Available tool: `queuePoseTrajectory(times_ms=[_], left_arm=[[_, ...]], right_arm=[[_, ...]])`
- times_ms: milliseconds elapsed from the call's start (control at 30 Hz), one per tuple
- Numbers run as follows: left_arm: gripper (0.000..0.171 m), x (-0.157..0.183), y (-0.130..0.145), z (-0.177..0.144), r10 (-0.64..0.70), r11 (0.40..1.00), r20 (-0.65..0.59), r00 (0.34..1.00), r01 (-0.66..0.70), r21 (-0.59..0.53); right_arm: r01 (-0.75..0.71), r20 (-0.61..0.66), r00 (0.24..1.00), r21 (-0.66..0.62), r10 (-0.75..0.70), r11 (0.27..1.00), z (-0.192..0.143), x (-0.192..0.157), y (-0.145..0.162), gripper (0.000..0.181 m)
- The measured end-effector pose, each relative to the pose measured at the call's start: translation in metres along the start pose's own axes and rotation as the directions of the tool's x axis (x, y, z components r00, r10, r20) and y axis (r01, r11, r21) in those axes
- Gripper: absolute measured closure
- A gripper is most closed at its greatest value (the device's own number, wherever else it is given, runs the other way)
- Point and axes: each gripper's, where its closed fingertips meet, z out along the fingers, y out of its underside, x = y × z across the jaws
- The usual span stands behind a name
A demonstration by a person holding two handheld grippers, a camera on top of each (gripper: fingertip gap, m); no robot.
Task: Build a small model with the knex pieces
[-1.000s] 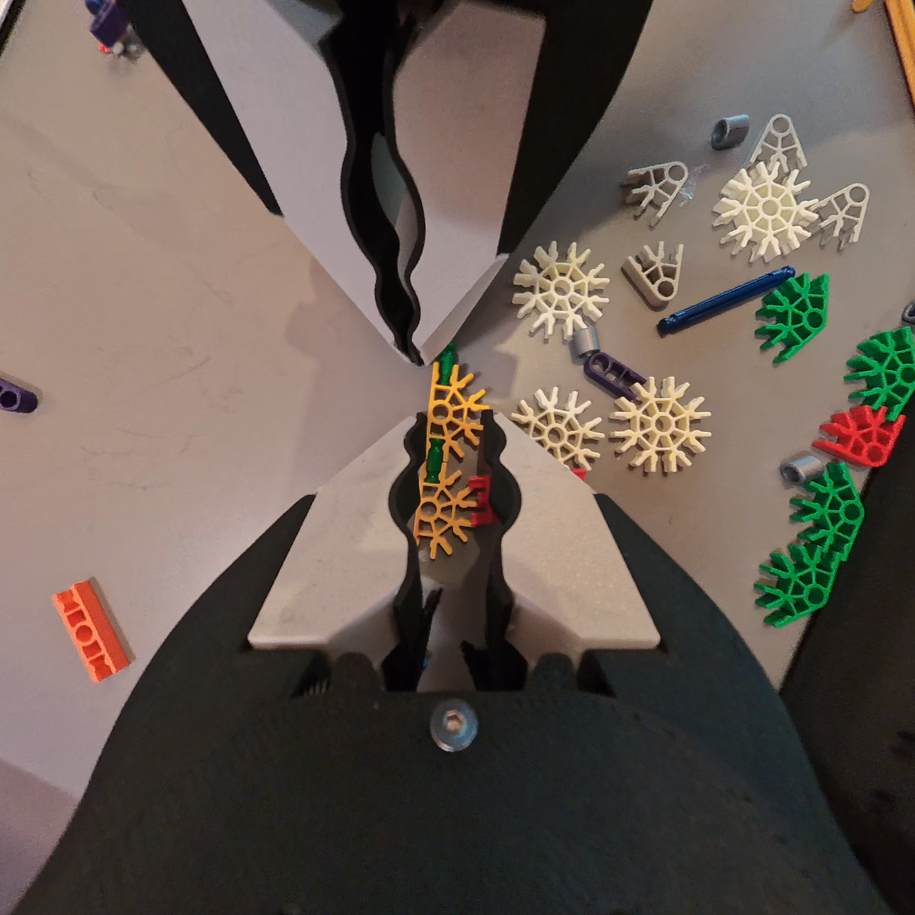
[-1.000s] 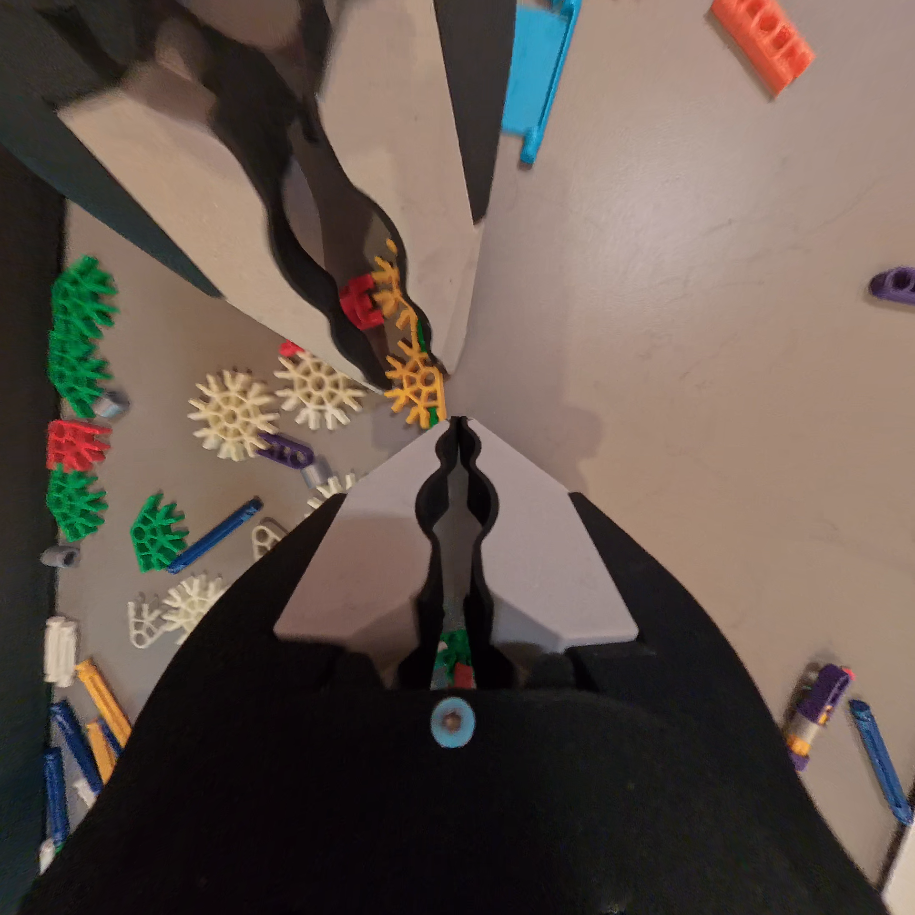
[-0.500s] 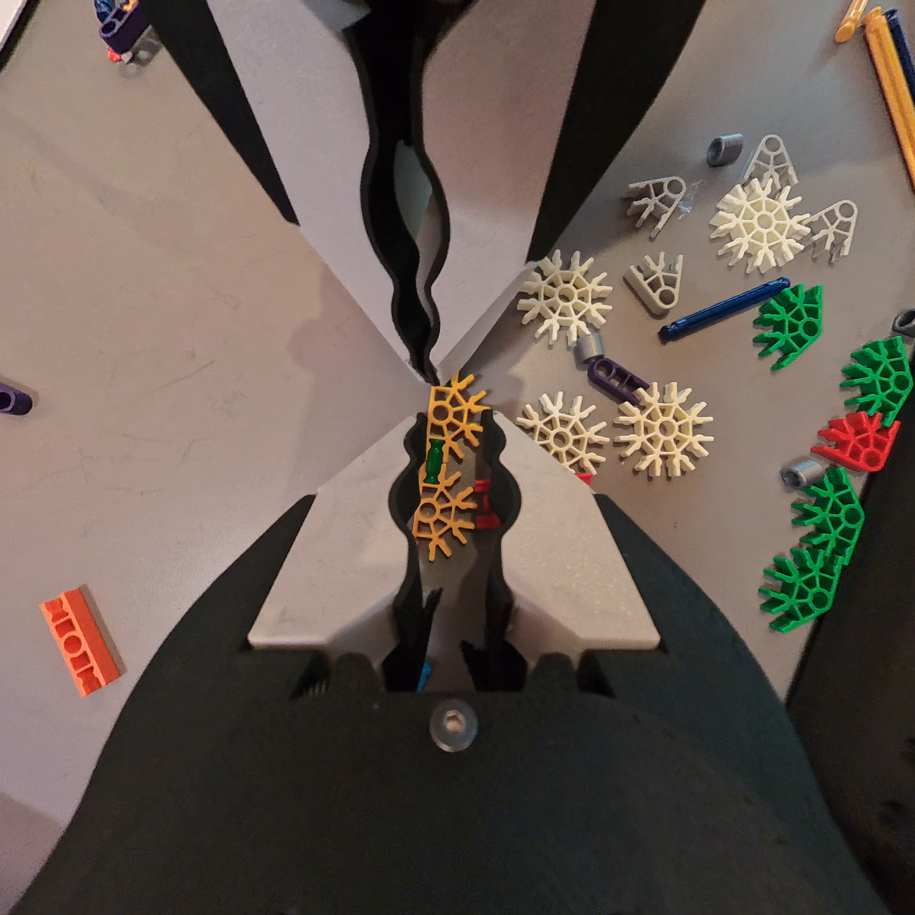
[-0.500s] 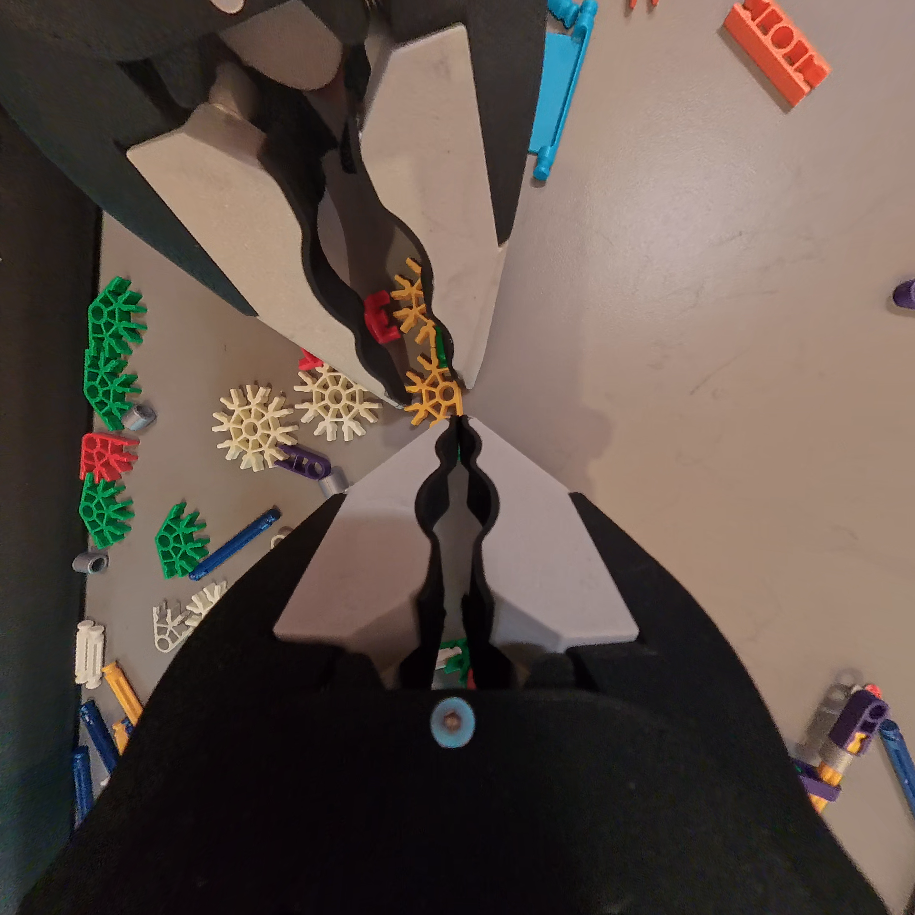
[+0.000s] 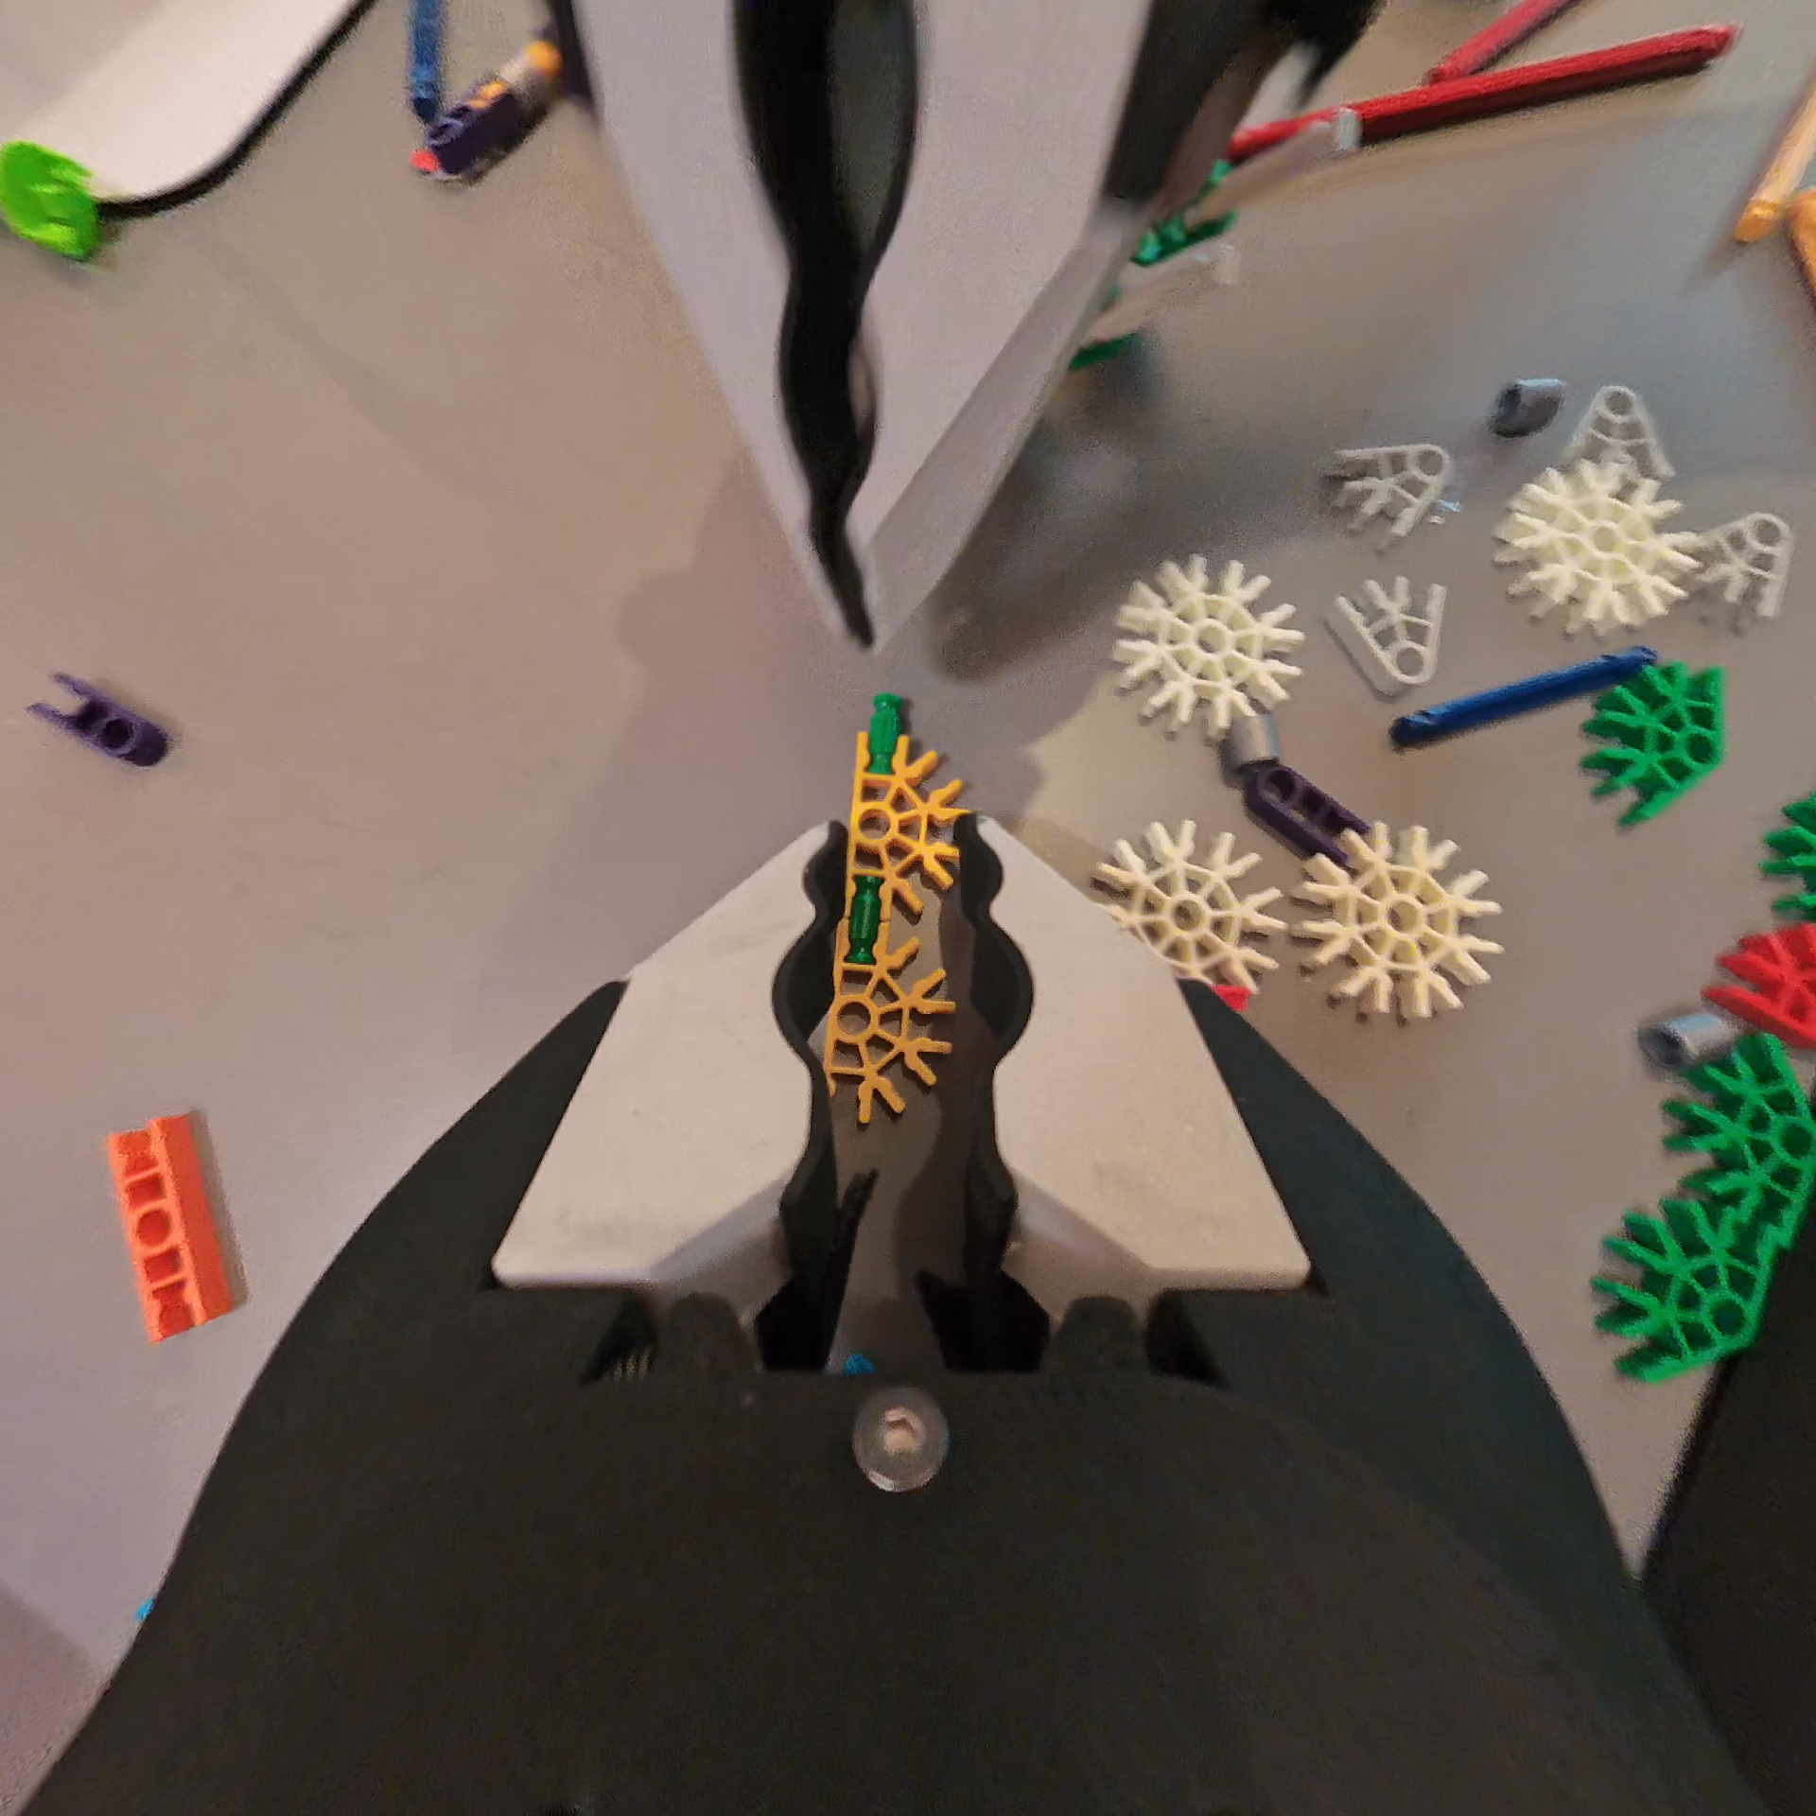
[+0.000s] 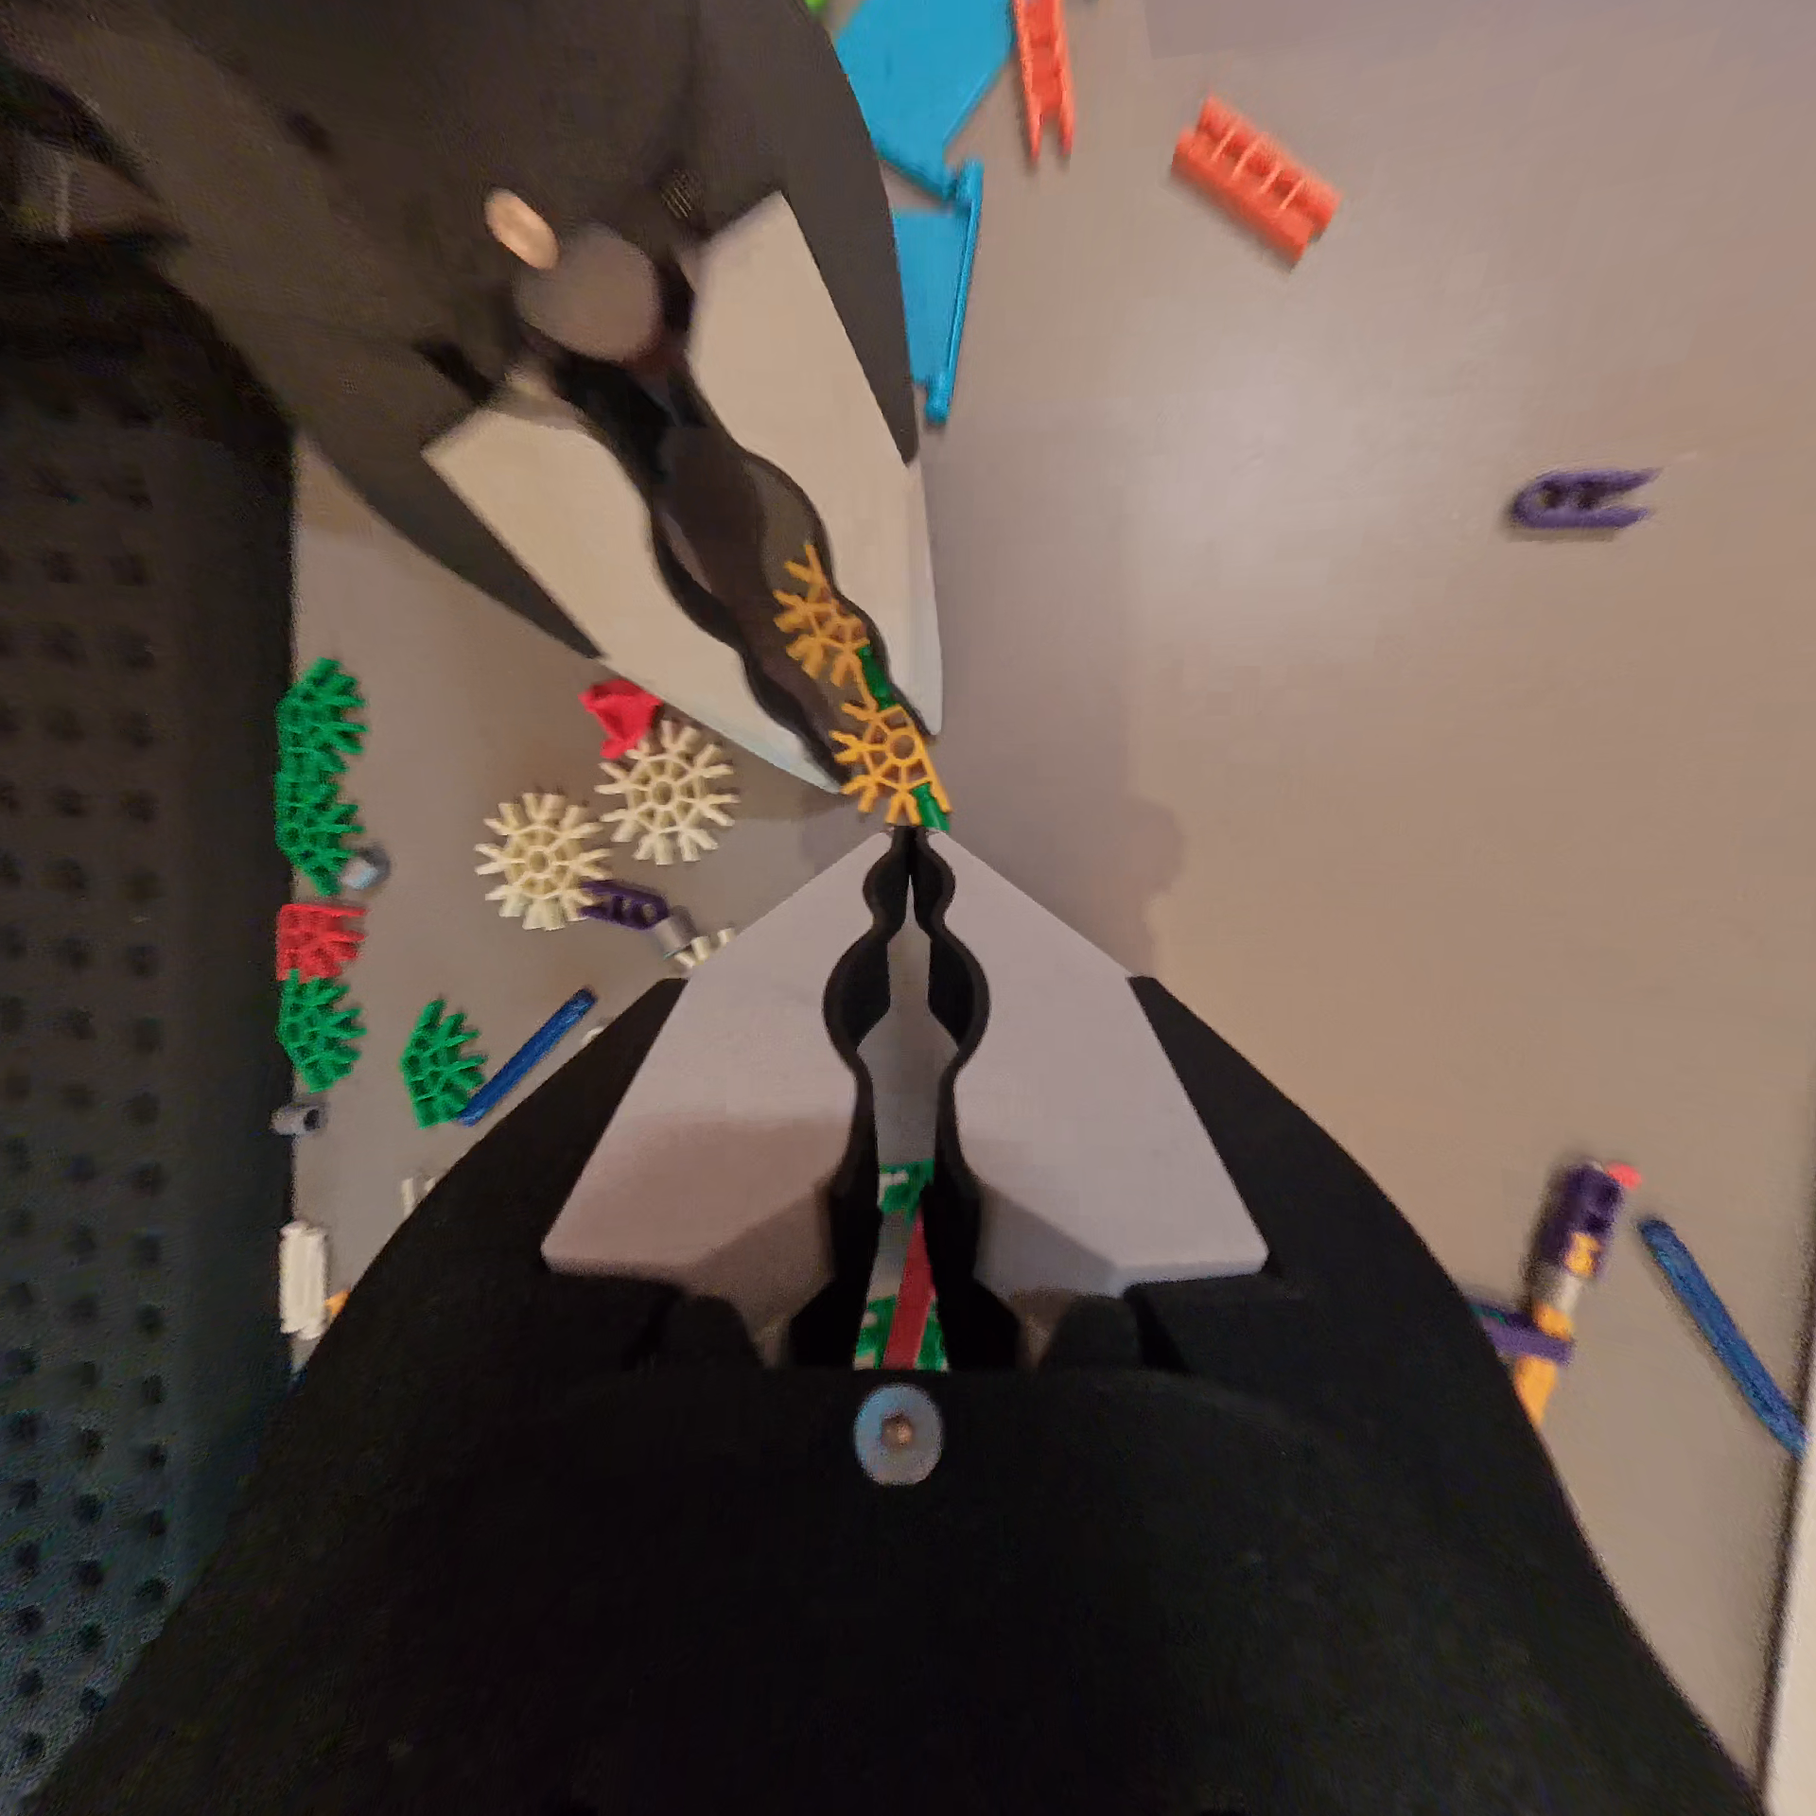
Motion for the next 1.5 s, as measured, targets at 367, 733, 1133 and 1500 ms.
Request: queuePoseTrajectory(times_ms=[367,733,1133,1500], left_arm=[[0.152,-0.025,-0.025,0.024,-0.069,0.997,0.042,0.997,0.071,-0.034],[0.12,-0.022,-0.039,0.014,-0.138,0.99,-0.013,0.99,0.139,0.019],[0.122,-0.026,-0.027,-0.057,-0.22,0.971,0.109,0.969,0.207,0.123],[0.126,-0.017,0.022,-0.091,-0.34,0.932,0.139,0.93,0.315,0.178]], right_arm=[[-0.117,-0.181,0.977,-0.01,0.113,0.993,-0.122,-0.093,0.11,0.178],[-0.259,-0.205,0.951,-0.119,0.231,0.959,-0.074,-0.187,0.25,0.173],[-0.272,-0.162,0.953,-0.079,0.257,0.959,-0.067,-0.184,0.252,0.178],[-0.009,-0.189,0.982,0.059,0.02,0.998,-0.042,-0.068,0.024,0.179]])
